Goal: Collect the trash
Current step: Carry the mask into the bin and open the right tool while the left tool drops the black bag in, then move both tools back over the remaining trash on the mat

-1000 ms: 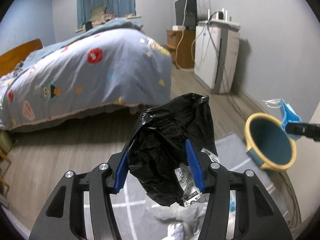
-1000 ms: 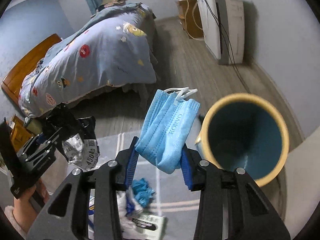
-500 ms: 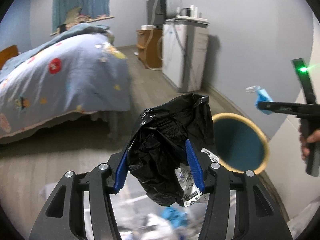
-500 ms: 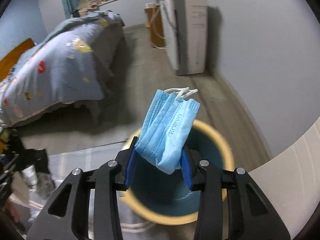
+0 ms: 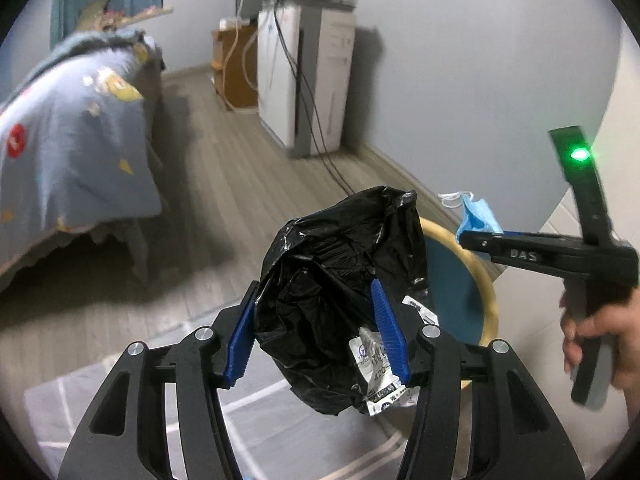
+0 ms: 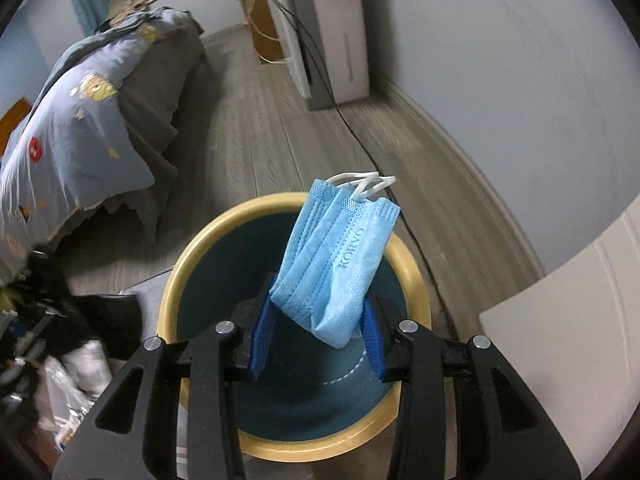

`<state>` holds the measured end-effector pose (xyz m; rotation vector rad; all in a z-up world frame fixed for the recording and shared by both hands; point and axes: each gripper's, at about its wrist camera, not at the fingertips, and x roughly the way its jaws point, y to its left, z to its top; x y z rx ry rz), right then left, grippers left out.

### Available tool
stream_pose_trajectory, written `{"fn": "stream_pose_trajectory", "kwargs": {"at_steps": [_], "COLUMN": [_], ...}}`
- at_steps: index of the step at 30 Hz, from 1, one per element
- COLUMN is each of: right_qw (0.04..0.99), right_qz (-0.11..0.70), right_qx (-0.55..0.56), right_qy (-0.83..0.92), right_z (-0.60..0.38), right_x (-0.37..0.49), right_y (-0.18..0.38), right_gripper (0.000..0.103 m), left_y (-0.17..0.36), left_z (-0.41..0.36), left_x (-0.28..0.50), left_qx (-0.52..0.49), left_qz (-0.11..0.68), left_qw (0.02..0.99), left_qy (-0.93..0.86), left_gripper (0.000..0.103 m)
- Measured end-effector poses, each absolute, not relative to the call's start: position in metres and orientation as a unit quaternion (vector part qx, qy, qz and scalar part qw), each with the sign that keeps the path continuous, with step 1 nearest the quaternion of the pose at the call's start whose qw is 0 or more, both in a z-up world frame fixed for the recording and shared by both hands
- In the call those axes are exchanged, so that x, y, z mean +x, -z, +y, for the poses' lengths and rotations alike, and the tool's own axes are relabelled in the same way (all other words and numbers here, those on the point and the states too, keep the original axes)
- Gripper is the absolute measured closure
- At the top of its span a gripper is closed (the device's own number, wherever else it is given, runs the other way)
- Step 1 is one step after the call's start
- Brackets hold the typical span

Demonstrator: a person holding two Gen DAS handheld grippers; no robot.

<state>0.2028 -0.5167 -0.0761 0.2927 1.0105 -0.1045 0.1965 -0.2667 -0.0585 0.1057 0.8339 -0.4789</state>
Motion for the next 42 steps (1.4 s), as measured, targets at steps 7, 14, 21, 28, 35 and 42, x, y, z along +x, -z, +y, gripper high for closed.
{"fn": "stream_pose_trajectory", "kwargs": {"at_steps": [7, 14, 21, 28, 35, 42], "right_qw": [0.856, 0.85, 0.85, 0.857, 0.857, 0.856], "right_qz": [0.489, 0.502, 0.508, 0.505, 0.506, 0.503], "right_qx": [0.164, 0.156, 0.136, 0.1, 0.097, 0.108], "right_qy": [0.035, 0.026, 0.013, 0.02, 0.026, 0.047], "right_z": [-0.515, -0.51, -0.498, -0.49, -0.489, -0.494], "right_x": [0.205, 0.207, 0.21, 0.209, 0.208, 0.207], "right_y": [0.082, 0.088, 0.089, 0.086, 0.085, 0.081], "right_gripper": [0.064, 0.064, 0.064, 0.033, 0.023, 0.008], "left_y": [0.077, 0.076, 0.074, 0.067, 0.061, 0.049], "left_z": [-0.303, -0.295, -0.267, -0.248, -0.244, -0.237], "left_x": [0.211, 0.212, 0.209, 0.206, 0.202, 0.191], "left_qx": [0.087, 0.072, 0.049, 0.049, 0.054, 0.062], "left_qz": [0.408, 0.402, 0.401, 0.396, 0.394, 0.389], "left_qw": [0.877, 0.881, 0.891, 0.897, 0.899, 0.902], "left_qy": [0.24, 0.238, 0.209, 0.189, 0.184, 0.176], "left_gripper": [0.04, 0.024, 0.02, 0.018, 0.018, 0.013]}}
